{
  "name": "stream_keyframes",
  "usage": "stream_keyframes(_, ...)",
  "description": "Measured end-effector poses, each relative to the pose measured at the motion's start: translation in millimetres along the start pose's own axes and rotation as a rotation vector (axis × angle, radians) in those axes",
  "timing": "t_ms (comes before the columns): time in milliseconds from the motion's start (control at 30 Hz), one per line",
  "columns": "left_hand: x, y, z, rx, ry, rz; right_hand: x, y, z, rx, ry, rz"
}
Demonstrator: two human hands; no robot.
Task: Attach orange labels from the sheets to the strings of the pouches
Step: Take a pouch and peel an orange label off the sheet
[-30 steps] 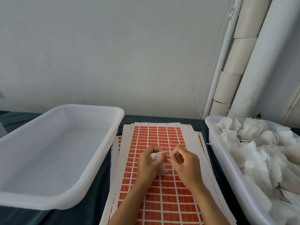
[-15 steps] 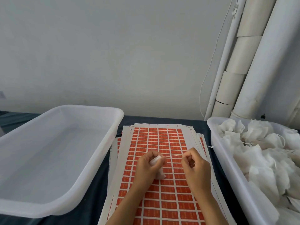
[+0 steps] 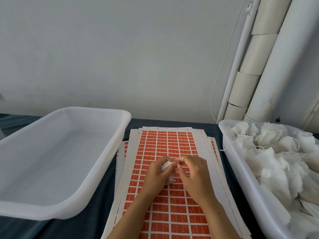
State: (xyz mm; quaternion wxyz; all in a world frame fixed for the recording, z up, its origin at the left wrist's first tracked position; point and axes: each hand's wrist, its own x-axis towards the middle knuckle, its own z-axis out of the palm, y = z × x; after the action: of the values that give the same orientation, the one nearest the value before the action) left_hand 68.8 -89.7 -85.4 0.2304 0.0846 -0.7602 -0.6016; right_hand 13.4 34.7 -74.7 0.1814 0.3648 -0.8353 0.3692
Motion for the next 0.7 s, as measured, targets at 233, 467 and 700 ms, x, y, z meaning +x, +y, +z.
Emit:
stream_keyframes(233,0.2,1.1,-1.8,-0.009,0.001,0.031,-0.3,2.6,3.7,0.017,-0.007,0.031)
stream_keyframes(467,1.3,-0.6,-2.5,0.014,-0.018,0.074,2.7,-0.7,3.6,-0.027,0.064,-0.017)
stream_keyframes(700,0.9,-3.5,-1.0,0.018,0.003,0.031,-0.2,-5.0,4.6,0.023,0.145,0.043)
